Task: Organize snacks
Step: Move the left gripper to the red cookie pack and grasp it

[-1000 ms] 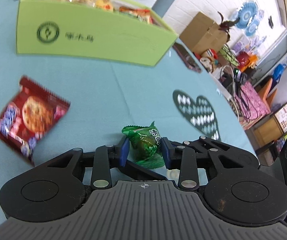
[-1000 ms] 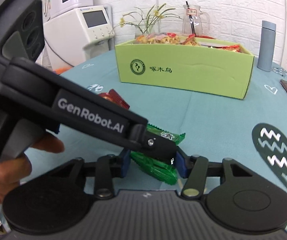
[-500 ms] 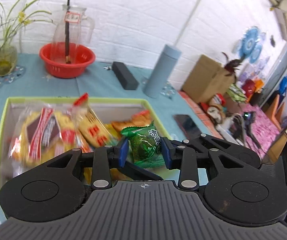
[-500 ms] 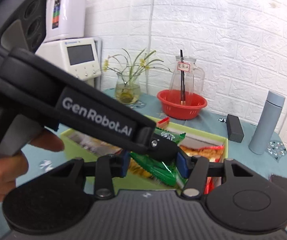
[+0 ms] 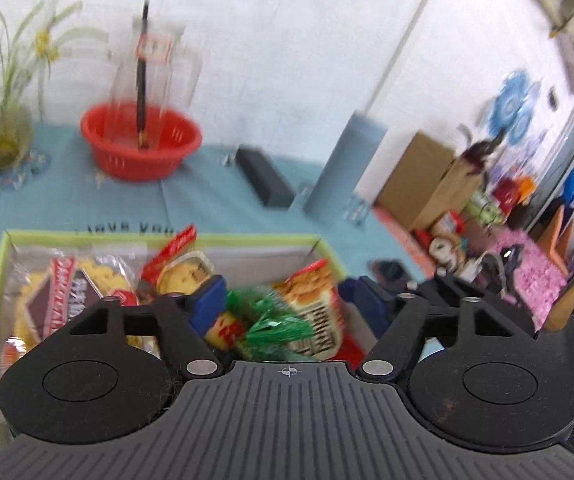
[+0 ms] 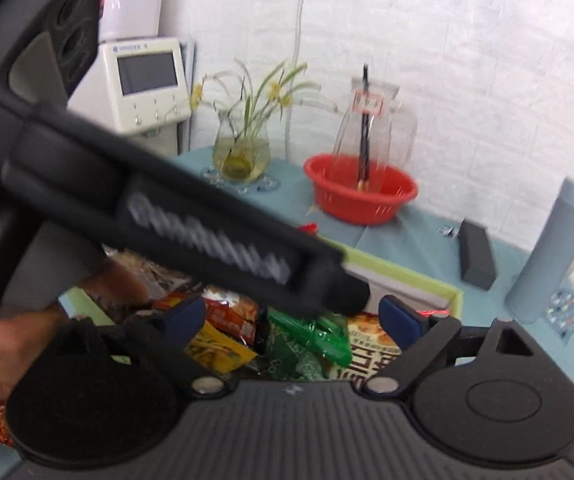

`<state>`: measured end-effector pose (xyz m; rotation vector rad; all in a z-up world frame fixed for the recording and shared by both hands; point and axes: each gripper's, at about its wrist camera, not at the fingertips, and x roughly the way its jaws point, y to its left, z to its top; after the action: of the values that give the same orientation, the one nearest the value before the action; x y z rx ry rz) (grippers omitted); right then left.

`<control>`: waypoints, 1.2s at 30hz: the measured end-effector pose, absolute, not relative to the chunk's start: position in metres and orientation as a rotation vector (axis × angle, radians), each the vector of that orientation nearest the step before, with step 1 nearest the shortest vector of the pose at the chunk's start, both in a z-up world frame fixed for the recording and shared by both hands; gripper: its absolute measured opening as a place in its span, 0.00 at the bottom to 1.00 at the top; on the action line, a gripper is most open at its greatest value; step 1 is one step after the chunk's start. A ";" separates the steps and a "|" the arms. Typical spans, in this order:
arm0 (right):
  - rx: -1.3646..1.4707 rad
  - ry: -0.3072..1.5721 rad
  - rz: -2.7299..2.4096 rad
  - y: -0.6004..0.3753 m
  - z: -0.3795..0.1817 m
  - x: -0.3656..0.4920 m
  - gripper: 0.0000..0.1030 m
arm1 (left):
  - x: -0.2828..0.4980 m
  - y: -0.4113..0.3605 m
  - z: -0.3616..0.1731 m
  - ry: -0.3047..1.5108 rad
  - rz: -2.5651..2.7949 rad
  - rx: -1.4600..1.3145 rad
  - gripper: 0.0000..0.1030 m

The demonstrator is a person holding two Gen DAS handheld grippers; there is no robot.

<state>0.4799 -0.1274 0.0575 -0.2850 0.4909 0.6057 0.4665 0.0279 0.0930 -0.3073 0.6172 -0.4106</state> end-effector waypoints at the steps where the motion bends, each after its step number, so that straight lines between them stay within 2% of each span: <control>1: -0.281 0.467 0.596 -0.132 0.062 0.468 0.90 | 0.454 0.032 0.100 0.586 -0.411 -0.308 0.71; 7: -0.201 0.447 0.618 -0.160 0.054 0.381 0.90 | 0.359 0.062 0.108 0.498 -0.404 -0.323 0.74; 14: -0.078 0.645 0.668 -0.152 -0.010 0.300 0.90 | 0.290 0.096 0.050 0.676 -0.211 -0.293 0.76; 20: -0.103 0.685 0.700 -0.117 -0.025 0.277 0.90 | 0.291 0.129 0.013 0.769 -0.118 -0.338 0.69; 21: -0.111 0.683 0.715 -0.111 -0.025 0.275 0.90 | 0.297 0.131 0.007 0.800 -0.132 -0.342 0.64; 22: -0.117 0.682 0.726 -0.106 -0.023 0.272 0.90 | 0.301 0.130 0.001 0.828 -0.148 -0.340 0.57; 25: -0.131 0.680 0.734 -0.096 -0.023 0.267 0.90 | 0.297 0.118 -0.003 0.849 -0.163 -0.290 0.53; 36: -0.116 0.693 0.702 -0.108 -0.027 0.263 0.90 | 0.256 0.030 -0.005 0.854 -0.304 -0.183 0.55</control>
<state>0.2634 -0.1083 -0.0274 -0.1159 0.6929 0.7017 0.2561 0.0301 -0.0046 -0.1833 0.8535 -0.3042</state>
